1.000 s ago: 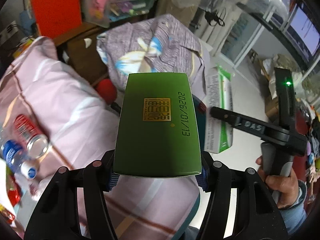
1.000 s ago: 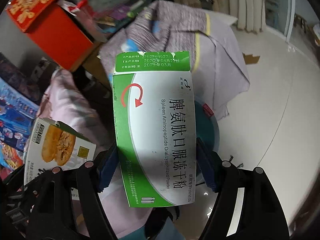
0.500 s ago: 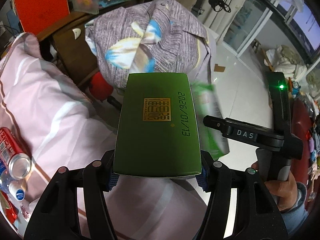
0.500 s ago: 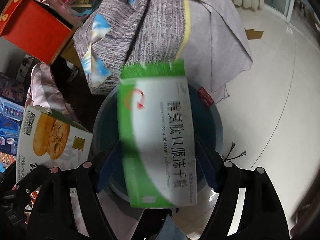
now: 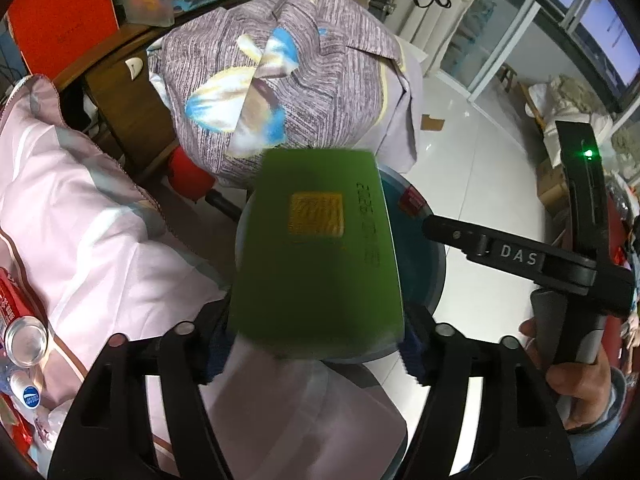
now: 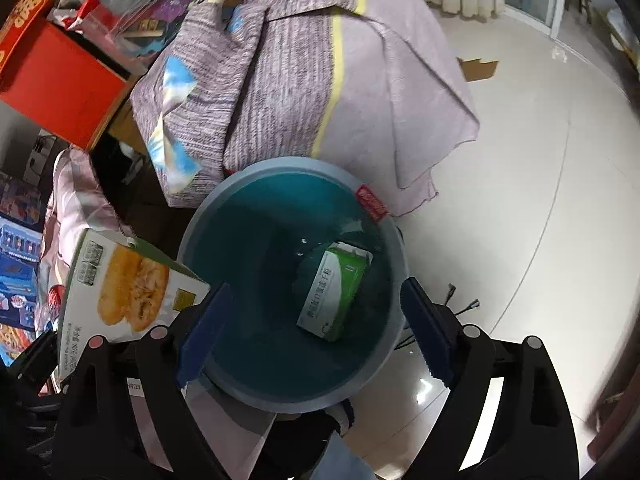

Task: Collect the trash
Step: 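Carry both boxes over the teal bucket and open both tools to drop them, then move both tools back over the table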

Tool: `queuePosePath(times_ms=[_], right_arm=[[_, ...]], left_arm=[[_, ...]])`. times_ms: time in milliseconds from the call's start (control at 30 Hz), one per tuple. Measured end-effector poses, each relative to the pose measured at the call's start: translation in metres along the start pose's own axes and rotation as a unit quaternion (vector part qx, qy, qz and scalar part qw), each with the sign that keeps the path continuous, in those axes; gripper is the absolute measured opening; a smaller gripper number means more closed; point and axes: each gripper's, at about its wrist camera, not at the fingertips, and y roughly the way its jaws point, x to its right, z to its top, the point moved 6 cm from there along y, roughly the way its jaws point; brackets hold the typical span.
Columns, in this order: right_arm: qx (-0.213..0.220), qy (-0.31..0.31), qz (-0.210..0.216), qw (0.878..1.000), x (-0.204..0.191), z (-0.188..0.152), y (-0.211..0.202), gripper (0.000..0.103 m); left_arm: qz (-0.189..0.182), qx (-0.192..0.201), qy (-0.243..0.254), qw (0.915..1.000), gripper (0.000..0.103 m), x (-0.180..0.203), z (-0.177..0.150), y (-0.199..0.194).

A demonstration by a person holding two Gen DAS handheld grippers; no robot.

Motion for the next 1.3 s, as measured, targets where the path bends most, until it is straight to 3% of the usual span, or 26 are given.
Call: queuePosePath(times_ms=[133, 567, 667, 933, 1300], right_arm=[[0.000, 0.002, -0.007, 1.000, 0.001, -0.003, -0.003, 0.082], [-0.004, -0.012, -0.026, 1.000, -0.019, -0.024, -0.019, 0.082], [-0.005, -0.021, -0.030, 0.999, -0.030, -0.032, -0.022, 0.087], [-0.014, -0.084, -0.021, 0.996, -0.089, -0.066, -0.031, 0.087], [-0.027, -0.183, -0.009, 0.983, -0.175, -0.131, -0.045, 0.087]], left_arm=[[0.013, 0.018, 0.000, 0.9998, 0.088, -0.002, 0.000, -0.010], [0.007, 0.028, -0.044, 0.9986, 0.094, -0.030, -0.034, -0.045], [0.008, 0.032, -0.057, 0.9978, 0.094, -0.041, -0.049, -0.056], [0.016, 0.049, -0.093, 0.9943, 0.094, -0.076, -0.093, -0.094], [0.040, 0.079, -0.144, 0.9856, 0.095, -0.139, -0.169, -0.155]])
